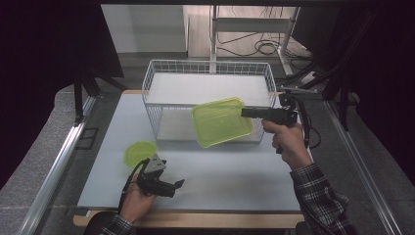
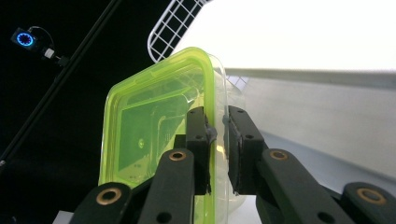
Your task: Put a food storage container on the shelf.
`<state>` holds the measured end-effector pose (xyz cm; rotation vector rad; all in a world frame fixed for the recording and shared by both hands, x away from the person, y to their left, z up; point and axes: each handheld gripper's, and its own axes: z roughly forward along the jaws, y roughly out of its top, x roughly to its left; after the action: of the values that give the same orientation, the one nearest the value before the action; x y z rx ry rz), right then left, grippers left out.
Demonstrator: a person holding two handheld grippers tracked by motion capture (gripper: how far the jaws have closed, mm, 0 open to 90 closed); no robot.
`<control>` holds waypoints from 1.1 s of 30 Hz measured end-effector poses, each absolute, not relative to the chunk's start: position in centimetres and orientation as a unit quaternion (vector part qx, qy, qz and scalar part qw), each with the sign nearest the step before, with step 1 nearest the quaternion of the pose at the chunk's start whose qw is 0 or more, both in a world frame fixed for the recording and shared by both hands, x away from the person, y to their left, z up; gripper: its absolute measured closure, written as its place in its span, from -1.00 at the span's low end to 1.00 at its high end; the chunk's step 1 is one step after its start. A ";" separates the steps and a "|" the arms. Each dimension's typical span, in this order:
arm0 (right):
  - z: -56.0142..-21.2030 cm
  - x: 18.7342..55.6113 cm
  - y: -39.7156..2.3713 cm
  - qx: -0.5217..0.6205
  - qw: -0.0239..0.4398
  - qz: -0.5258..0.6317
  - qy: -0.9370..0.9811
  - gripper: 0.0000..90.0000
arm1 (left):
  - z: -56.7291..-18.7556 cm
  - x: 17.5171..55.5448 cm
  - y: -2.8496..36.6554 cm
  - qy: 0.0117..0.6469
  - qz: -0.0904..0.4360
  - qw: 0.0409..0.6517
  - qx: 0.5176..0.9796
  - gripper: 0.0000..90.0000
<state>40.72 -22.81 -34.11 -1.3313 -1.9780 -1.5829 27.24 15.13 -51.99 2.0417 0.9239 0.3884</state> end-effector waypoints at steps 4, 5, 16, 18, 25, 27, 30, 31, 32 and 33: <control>-33.2 41.3 -22.3 -0.458 0.135 -0.551 -0.684 0.77 | -51.9 27.2 15.3 0.369 0.164 0.421 0.812 -0.92; -32.9 41.6 -22.0 -0.458 0.133 -0.553 -0.683 0.77 | -51.9 27.2 15.3 0.369 0.164 0.421 0.812 -0.92; -31.8 42.8 -21.4 -0.466 0.115 -0.559 -0.676 0.78 | -51.8 27.2 15.4 0.371 0.163 0.427 0.808 -0.91; -31.6 43.1 -21.4 -0.469 0.110 -0.560 -0.674 0.77 | -51.8 27.2 15.4 0.371 0.164 0.426 0.808 -0.91; -30.7 44.2 -21.0 -0.477 0.092 -0.570 -0.663 0.77 | -51.8 27.2 15.3 0.371 0.165 0.426 0.809 -0.90; -30.4 44.5 -20.8 -0.478 0.084 -0.571 -0.662 0.77 | -51.8 27.2 15.3 0.371 0.165 0.425 0.809 -0.89; -30.1 44.9 -20.4 -0.481 0.072 -0.569 -0.663 0.77 | -51.8 27.2 15.3 0.371 0.164 0.425 0.809 -0.89; -30.1 45.0 -20.3 -0.484 0.068 -0.568 -0.662 0.77 | -51.8 27.2 15.3 0.371 0.164 0.425 0.810 -0.89; -30.1 45.2 -20.2 -0.486 0.065 -0.569 -0.660 0.77 | -51.8 27.2 15.3 0.370 0.164 0.423 0.810 -0.88; -30.1 45.4 -20.1 -0.488 0.062 -0.569 -0.659 0.77 | -51.8 27.2 15.3 0.370 0.164 0.423 0.811 -0.88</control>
<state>45.43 -20.07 -30.07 -1.4752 -1.9940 -1.7191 27.16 15.30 -51.80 2.0290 0.9260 0.4102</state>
